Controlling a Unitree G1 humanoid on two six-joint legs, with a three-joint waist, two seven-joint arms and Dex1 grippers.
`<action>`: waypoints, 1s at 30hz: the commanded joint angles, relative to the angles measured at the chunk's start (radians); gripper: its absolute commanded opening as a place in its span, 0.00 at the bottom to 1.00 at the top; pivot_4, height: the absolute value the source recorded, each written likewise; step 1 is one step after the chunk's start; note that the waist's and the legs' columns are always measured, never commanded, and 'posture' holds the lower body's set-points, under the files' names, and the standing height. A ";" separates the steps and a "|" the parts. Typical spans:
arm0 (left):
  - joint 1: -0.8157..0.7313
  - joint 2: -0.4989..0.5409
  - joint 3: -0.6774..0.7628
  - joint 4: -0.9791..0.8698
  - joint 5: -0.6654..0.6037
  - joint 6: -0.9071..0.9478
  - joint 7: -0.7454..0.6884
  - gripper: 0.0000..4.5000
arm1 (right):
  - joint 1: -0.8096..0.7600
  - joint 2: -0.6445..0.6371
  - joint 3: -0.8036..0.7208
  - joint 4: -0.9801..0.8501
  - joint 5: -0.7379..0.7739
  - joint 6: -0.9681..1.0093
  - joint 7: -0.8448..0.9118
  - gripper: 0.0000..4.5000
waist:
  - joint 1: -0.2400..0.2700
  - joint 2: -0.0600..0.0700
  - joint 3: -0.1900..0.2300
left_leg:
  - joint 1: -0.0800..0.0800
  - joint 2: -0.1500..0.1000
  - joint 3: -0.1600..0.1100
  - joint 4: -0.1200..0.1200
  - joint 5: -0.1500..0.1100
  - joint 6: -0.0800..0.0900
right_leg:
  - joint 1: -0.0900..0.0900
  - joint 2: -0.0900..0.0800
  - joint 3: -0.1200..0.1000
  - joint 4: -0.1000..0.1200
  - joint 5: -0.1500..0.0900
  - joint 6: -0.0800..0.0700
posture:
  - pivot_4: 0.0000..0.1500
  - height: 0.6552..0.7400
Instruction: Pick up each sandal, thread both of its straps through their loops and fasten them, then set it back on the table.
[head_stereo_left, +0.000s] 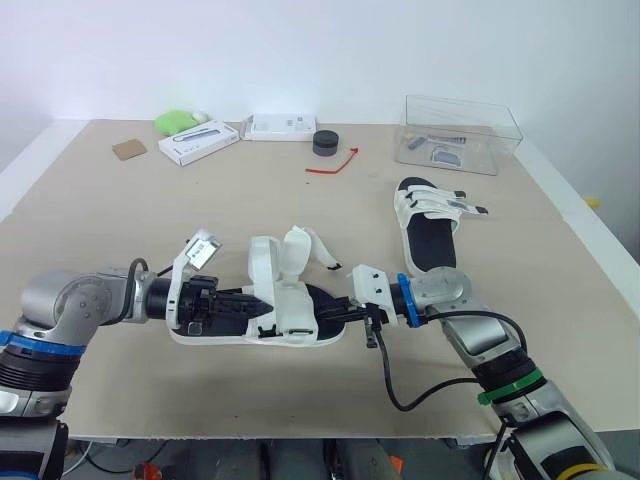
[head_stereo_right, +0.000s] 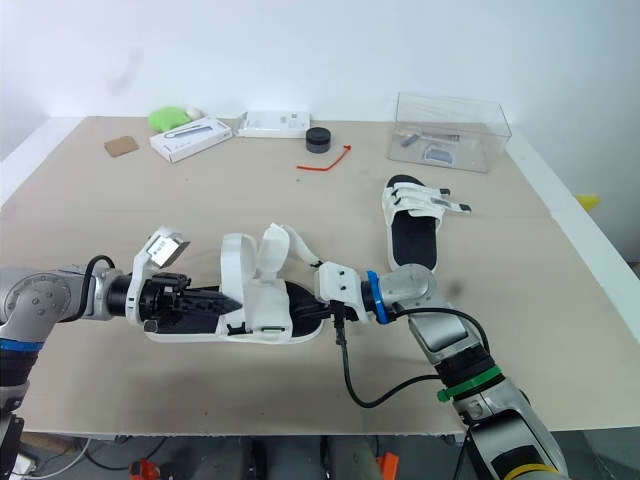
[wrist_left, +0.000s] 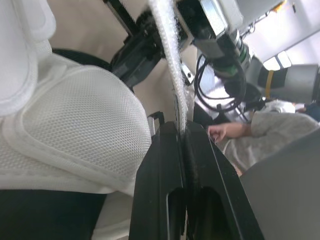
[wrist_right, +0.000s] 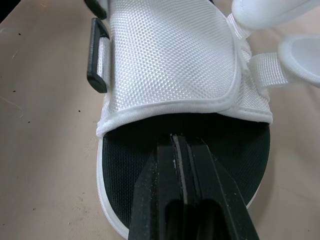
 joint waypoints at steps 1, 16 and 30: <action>0.004 0.003 -0.009 -0.023 0.017 -0.002 -0.019 0.01 | 0.010 -0.011 -0.003 -0.013 -0.018 0.011 -0.016 0.00 | 0.000 0.000 0.000 | 0.000 0.000 0.000 0.000 0.000 0.000 | 0.000 0.000 0.000 0.000 0.000 0.000 | 1.00 1.00; 0.006 -0.035 -0.067 -0.069 0.140 -0.116 -0.048 0.01 | 0.021 -0.018 -0.002 -0.030 -0.017 0.024 -0.026 0.00 | 0.000 0.000 0.000 | 0.000 -0.001 0.000 -0.001 0.000 0.000 | 0.000 -0.001 0.000 0.000 0.000 0.000 | 1.00 1.00; 0.065 -0.024 -0.058 -0.123 0.172 -0.128 -0.017 0.32 | -0.002 -0.012 0.001 0.005 -0.022 0.008 -0.019 0.00 | 0.000 0.000 0.000 | 0.000 -0.001 -0.001 -0.003 0.000 0.000 | 0.000 -0.001 0.000 -0.001 -0.001 0.000 | 1.00 1.00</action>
